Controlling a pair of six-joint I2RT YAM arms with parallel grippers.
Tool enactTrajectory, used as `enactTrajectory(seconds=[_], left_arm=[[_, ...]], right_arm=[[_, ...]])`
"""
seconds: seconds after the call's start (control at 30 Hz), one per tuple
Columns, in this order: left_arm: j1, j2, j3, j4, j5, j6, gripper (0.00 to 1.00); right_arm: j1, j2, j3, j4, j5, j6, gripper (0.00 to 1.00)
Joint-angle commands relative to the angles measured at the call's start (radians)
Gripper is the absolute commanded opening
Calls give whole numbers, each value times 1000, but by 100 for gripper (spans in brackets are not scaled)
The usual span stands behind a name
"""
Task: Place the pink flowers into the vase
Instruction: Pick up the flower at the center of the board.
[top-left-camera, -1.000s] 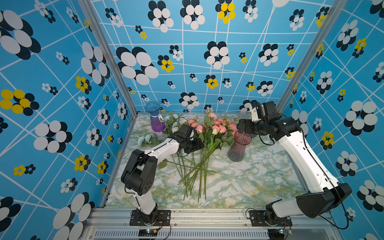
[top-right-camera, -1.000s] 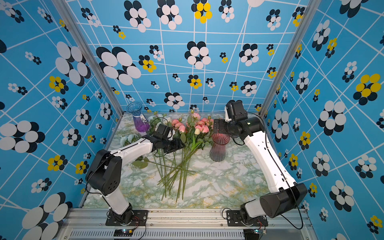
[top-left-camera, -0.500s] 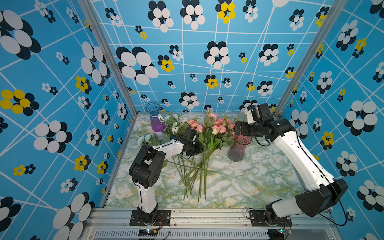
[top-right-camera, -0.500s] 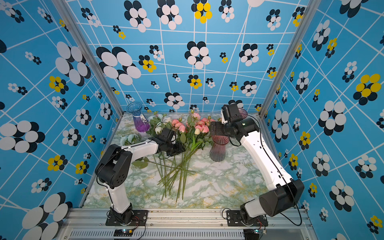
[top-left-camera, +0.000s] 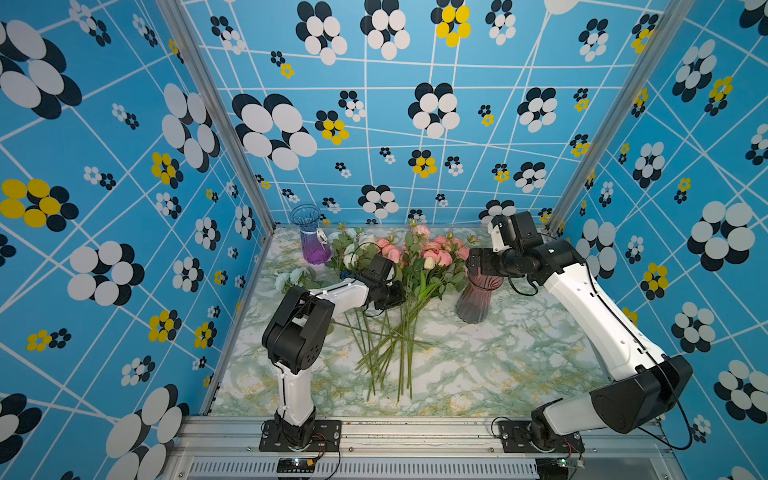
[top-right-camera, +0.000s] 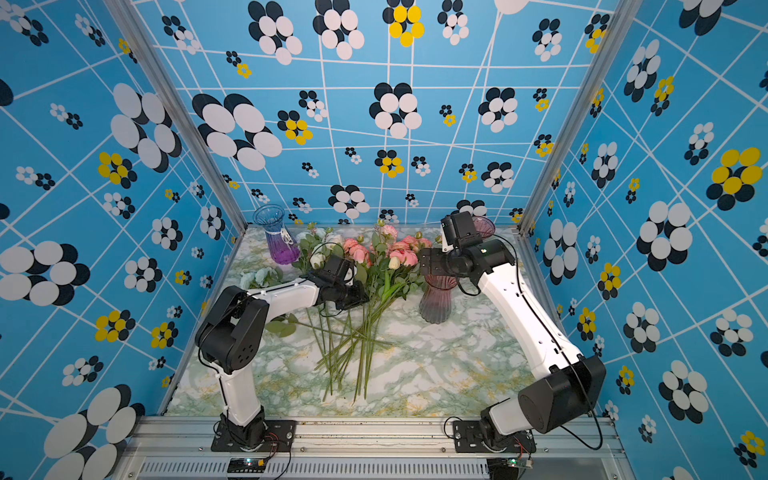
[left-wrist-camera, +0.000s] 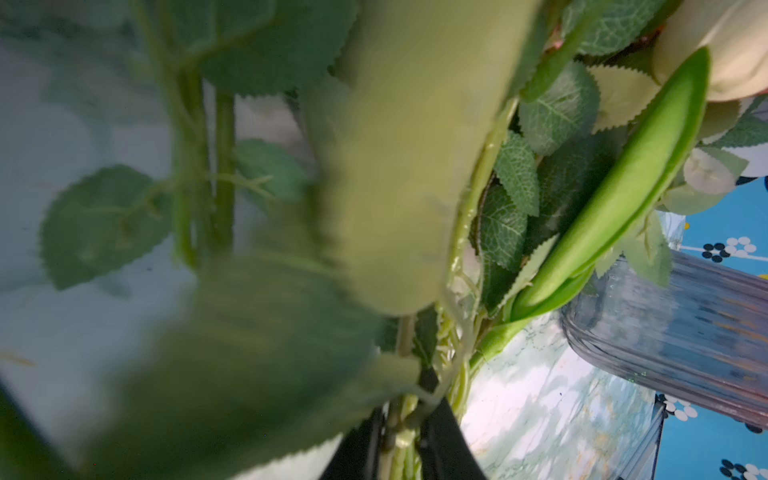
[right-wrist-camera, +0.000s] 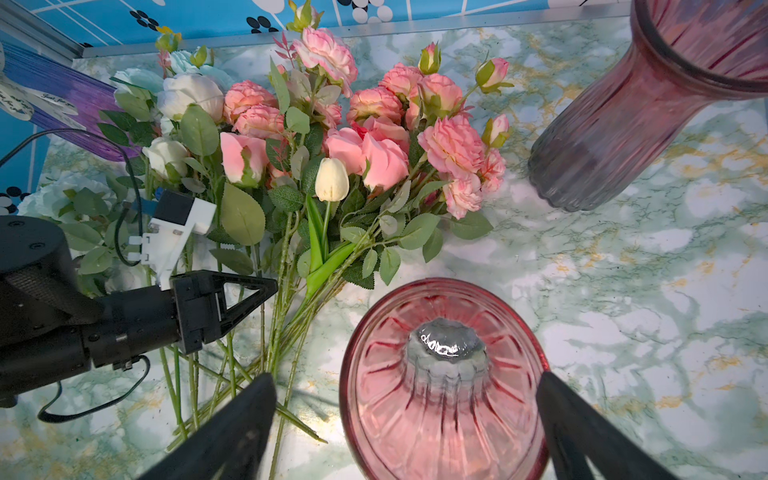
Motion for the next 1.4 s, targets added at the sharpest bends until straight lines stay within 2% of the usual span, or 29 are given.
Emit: enactTrajectory(seconds=[0.0,0.2,0.57,0.77,0.97,1.13,1.37], left_arm=[[5,-17,34,-41,-25,39,13],[16,-22,61,-73,-24,71,0],[27,-54,93,-120,-38,149,0],[32,-134,111,-150,-83,221,0],[39,-180,114,-136,-83,234,0],[52,-225,92,-83,-87,252,0],[121,-312,117,35,-64,260,0]], right_arm=[[8,11,3,9,1,1,99],[9,17,9,5,1,-4,99],[18,19,30,-6,5,-20,99],[32,26,80,-7,5,-36,99],[49,41,111,-7,1,-49,99],[69,65,140,7,-8,-68,99],[125,133,208,53,-40,-102,99]])
